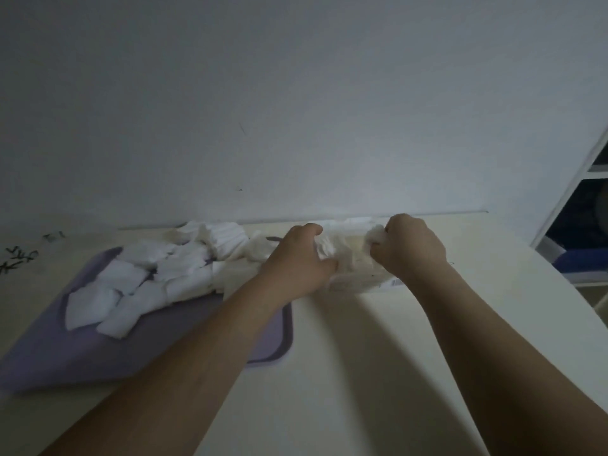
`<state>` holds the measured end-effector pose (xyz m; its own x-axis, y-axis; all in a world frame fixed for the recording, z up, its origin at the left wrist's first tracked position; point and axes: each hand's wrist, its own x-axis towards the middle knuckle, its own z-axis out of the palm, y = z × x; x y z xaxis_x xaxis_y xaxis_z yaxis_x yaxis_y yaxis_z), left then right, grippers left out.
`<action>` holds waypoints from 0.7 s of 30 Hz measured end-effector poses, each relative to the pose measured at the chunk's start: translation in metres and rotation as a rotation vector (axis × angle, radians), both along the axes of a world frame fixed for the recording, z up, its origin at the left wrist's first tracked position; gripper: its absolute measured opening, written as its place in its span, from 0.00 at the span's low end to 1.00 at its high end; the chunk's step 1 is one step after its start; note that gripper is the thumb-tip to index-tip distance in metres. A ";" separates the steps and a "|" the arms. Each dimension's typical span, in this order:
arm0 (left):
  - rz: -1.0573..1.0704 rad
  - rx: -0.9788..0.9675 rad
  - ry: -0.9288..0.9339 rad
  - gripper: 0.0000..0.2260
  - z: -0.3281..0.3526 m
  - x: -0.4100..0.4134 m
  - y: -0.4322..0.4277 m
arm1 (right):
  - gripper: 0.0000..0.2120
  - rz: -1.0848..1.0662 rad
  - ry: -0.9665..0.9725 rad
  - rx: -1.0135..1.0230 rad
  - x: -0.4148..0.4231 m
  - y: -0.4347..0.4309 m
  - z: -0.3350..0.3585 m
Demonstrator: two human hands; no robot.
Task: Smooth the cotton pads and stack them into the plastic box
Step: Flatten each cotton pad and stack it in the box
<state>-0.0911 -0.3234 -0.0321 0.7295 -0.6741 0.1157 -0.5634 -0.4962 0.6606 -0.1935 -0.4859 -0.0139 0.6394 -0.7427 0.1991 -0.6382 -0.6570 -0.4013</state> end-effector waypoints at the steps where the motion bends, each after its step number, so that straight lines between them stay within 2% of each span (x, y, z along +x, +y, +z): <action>1: 0.004 -0.005 0.019 0.33 -0.001 0.000 -0.001 | 0.12 0.001 0.063 -0.025 0.002 -0.001 -0.003; 3: 0.009 -0.012 0.043 0.34 -0.003 -0.001 0.000 | 0.14 0.010 0.125 -0.050 0.007 -0.001 -0.005; 7: 0.027 -0.020 0.050 0.35 -0.006 -0.005 0.004 | 0.13 0.060 0.107 -0.043 0.023 0.003 -0.003; 14: 0.065 -0.033 -0.002 0.31 -0.010 -0.010 0.009 | 0.20 0.184 0.059 0.181 0.022 0.009 -0.005; 21: 0.132 -0.017 -0.401 0.16 -0.006 -0.020 0.016 | 0.09 0.294 0.083 0.070 0.018 0.026 -0.011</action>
